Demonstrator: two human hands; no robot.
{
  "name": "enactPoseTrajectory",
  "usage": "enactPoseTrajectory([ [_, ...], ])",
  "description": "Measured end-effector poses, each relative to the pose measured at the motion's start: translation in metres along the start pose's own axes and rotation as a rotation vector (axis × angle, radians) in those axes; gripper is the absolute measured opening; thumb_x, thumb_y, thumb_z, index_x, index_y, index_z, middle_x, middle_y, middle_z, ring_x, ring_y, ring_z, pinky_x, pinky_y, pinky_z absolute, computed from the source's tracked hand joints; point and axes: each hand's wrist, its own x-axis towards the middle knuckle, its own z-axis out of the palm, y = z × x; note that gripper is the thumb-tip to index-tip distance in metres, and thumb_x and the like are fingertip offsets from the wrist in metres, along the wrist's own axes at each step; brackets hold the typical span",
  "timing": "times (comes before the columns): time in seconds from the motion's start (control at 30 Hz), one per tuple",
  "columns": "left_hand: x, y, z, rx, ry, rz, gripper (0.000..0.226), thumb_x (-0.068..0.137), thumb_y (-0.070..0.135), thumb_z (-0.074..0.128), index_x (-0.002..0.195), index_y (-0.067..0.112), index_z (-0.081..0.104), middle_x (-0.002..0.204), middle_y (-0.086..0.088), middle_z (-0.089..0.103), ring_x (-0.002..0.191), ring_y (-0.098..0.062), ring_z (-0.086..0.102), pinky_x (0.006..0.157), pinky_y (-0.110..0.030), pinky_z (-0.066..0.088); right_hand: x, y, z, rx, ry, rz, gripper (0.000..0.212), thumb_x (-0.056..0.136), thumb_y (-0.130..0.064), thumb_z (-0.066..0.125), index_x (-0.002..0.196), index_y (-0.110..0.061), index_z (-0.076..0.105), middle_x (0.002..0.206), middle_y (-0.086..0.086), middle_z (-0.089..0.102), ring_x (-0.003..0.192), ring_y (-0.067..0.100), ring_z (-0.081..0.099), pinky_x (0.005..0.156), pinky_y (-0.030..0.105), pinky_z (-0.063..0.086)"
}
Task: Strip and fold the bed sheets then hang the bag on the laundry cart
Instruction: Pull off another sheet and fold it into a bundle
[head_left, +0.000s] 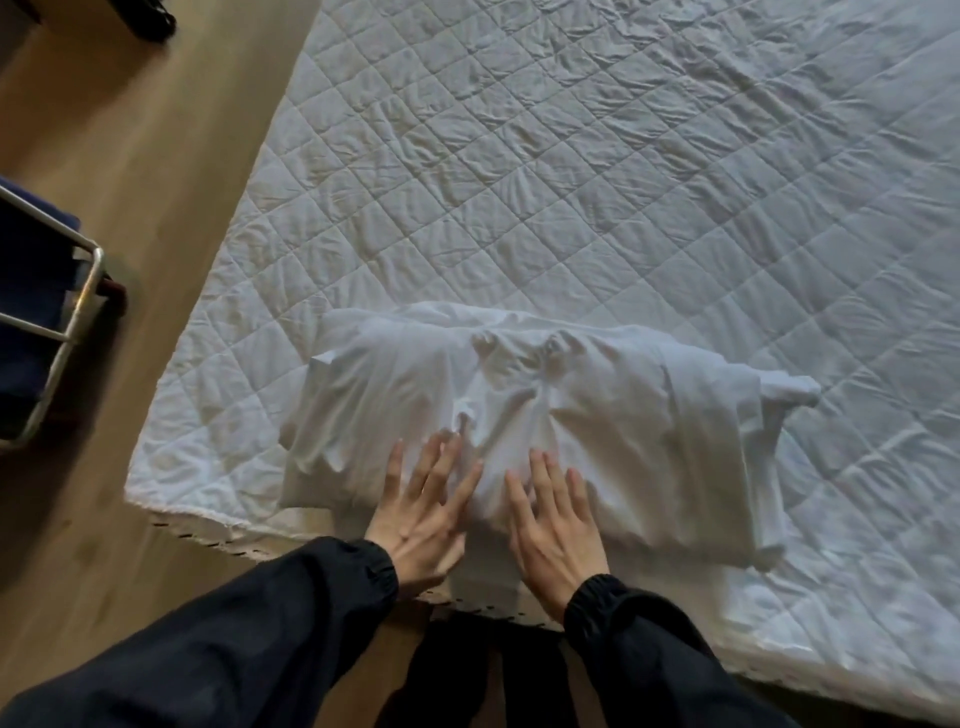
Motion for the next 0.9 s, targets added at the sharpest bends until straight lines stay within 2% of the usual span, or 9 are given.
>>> enactPoseTrajectory([
  [0.1, -0.019, -0.003, 0.018, 0.047, -0.082, 0.006, 0.134, 0.046, 0.049, 0.081, 0.153, 0.017, 0.006, 0.157, -0.025, -0.004, 0.143, -0.045, 0.009, 0.105, -0.073, 0.008, -0.019, -0.007, 0.018, -0.059, -0.050, 0.045, 0.109, 0.054, -0.019, 0.081, 0.145, -0.004, 0.024, 0.152, 0.028, 0.019, 0.142, 0.042, 0.016, 0.115, 0.056, 0.005],
  [0.2, -0.013, -0.004, 0.034, 0.043, -0.086, -0.008, 0.142, 0.039, 0.033, 0.088, 0.153, 0.020, 0.004, 0.157, -0.025, -0.004, 0.143, -0.046, -0.003, 0.101, -0.077, 0.009, -0.022, -0.005, 0.032, -0.160, -0.007, 0.040, 0.117, 0.058, -0.004, 0.072, 0.151, -0.008, 0.001, 0.156, 0.027, -0.005, 0.145, 0.041, 0.001, 0.115, 0.058, -0.005],
  [0.4, 0.016, -0.013, 0.054, 0.069, 0.001, -0.031, 0.124, 0.056, 0.011, 0.077, 0.152, 0.018, -0.002, 0.154, -0.025, 0.013, 0.138, -0.049, 0.020, 0.098, -0.079, 0.016, 0.012, 0.013, 0.036, -0.218, -0.026, 0.075, 0.110, 0.063, 0.011, 0.053, 0.148, -0.015, -0.011, 0.155, 0.026, -0.013, 0.144, 0.041, -0.007, 0.112, 0.058, -0.011],
  [0.5, 0.026, -0.019, 0.071, 0.051, 0.056, -0.034, 0.122, 0.066, 0.020, 0.078, 0.152, 0.019, -0.010, 0.157, -0.023, -0.006, 0.139, -0.048, 0.015, 0.100, -0.078, 0.011, 0.030, 0.018, 0.029, -0.214, -0.116, 0.031, 0.100, 0.081, 0.013, 0.043, 0.139, -0.016, -0.032, 0.137, 0.023, -0.046, 0.126, 0.037, -0.043, 0.101, 0.057, -0.029],
  [0.57, 0.035, -0.025, 0.078, 0.049, 0.077, -0.034, 0.127, 0.063, 0.034, 0.082, 0.151, 0.020, -0.009, 0.157, -0.021, -0.011, 0.140, -0.046, 0.013, 0.103, -0.076, 0.004, 0.039, 0.019, 0.023, -0.200, -0.181, 0.035, 0.095, 0.083, 0.015, 0.038, 0.136, -0.017, -0.035, 0.129, 0.022, -0.050, 0.121, 0.035, -0.047, 0.097, 0.055, -0.032],
  [0.63, 0.044, -0.031, 0.085, 0.060, 0.147, -0.016, 0.115, 0.065, 0.038, 0.077, 0.151, 0.021, 0.003, 0.156, -0.022, 0.005, 0.137, -0.045, 0.022, 0.104, -0.074, 0.005, 0.046, 0.024, 0.029, -0.208, -0.109, 0.016, 0.095, 0.080, 0.015, 0.041, 0.139, -0.015, -0.027, 0.138, 0.026, -0.040, 0.132, 0.040, -0.035, 0.100, 0.057, -0.028],
  [0.73, 0.059, -0.040, 0.093, 0.096, 0.313, 0.014, 0.069, 0.082, 0.033, 0.061, 0.143, 0.021, 0.029, 0.143, -0.023, 0.036, 0.125, -0.044, 0.045, 0.101, -0.071, 0.022, 0.054, 0.031, 0.044, -0.297, 0.101, 0.012, 0.091, 0.062, 0.009, 0.058, 0.142, -0.010, 0.018, 0.147, 0.033, 0.028, 0.136, 0.047, 0.030, 0.109, 0.063, 0.011],
  [0.8, 0.067, -0.046, 0.094, 0.099, 0.377, 0.048, 0.043, 0.093, 0.030, 0.048, 0.135, 0.021, 0.041, 0.132, -0.025, 0.053, 0.113, -0.045, 0.057, 0.096, -0.067, 0.033, 0.061, 0.035, 0.043, -0.294, 0.100, -0.001, 0.090, 0.061, 0.004, 0.071, 0.140, -0.009, 0.029, 0.137, 0.033, 0.043, 0.127, 0.047, 0.043, 0.104, 0.063, 0.025],
  [0.9, 0.078, -0.055, 0.083, 0.107, 0.366, 0.085, 0.039, 0.095, 0.026, 0.044, 0.133, 0.020, 0.044, 0.123, -0.025, 0.060, 0.107, -0.043, 0.060, 0.092, -0.060, 0.040, 0.069, 0.041, 0.033, -0.268, 0.133, -0.029, 0.092, 0.058, -0.004, 0.079, 0.139, -0.007, 0.033, 0.134, 0.033, 0.046, 0.123, 0.047, 0.047, 0.099, 0.062, 0.036],
])
